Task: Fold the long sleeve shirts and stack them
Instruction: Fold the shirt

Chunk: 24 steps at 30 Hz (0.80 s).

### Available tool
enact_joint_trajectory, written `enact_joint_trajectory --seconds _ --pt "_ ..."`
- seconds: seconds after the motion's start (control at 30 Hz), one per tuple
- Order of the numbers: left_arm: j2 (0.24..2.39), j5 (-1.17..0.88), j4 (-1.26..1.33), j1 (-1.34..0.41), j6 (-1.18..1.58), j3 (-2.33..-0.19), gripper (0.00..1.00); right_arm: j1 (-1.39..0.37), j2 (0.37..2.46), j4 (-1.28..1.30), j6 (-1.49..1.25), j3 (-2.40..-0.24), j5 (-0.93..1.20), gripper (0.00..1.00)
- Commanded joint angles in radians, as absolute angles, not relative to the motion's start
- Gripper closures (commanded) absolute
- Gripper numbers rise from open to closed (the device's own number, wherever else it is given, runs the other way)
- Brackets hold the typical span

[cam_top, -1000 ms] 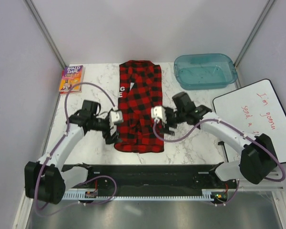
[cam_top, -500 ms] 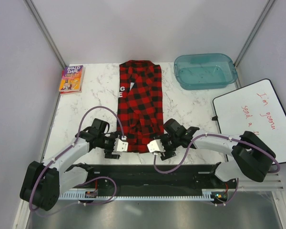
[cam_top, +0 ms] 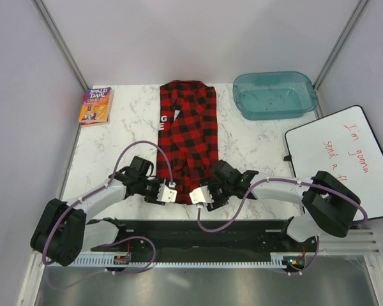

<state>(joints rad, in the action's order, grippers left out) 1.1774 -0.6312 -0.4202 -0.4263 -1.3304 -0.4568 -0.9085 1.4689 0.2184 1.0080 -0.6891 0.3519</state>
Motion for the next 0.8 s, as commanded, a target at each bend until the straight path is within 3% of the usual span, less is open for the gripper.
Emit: enact_joint_trajectory --seconds 0.0,0.03,0.1,0.13,0.2,0.23,0.57,0.77 --pt "1.239 -0.525 -0.379 -0.43 -1.37 -0.446 0.57 -0.926 1.535 0.245 0.982 -0.703 0.264 0.47" --pt "1.244 -0.52 -0.376 -0.43 -1.371 -0.446 0.61 -0.93 1.554 0.229 0.964 -0.704 0.244 0.62" --pt "1.247 -0.514 -0.368 -0.43 -1.359 -0.446 0.71 -0.931 1.572 0.225 0.916 -0.724 0.203 0.77" --pt "1.244 -0.517 -0.367 -0.43 -1.35 -0.449 0.73 -0.931 1.575 0.218 0.908 -0.726 0.195 0.92" --pt "1.223 -0.525 -0.368 -0.431 -1.329 -0.453 0.91 -0.934 1.563 0.209 0.893 -0.713 0.192 1.0" --pt "1.21 -0.535 -0.374 -0.431 -1.322 -0.454 0.98 -0.934 1.543 0.204 0.885 -0.71 0.192 1.0" --pt "0.861 -0.765 -0.798 -0.531 -1.319 -0.5 0.98 -1.081 1.283 0.382 0.779 -0.678 0.232 1.0" --pt "0.912 -0.729 -0.799 -0.531 -1.281 -0.546 0.98 -1.066 1.301 0.402 0.785 -0.75 0.196 1.0"
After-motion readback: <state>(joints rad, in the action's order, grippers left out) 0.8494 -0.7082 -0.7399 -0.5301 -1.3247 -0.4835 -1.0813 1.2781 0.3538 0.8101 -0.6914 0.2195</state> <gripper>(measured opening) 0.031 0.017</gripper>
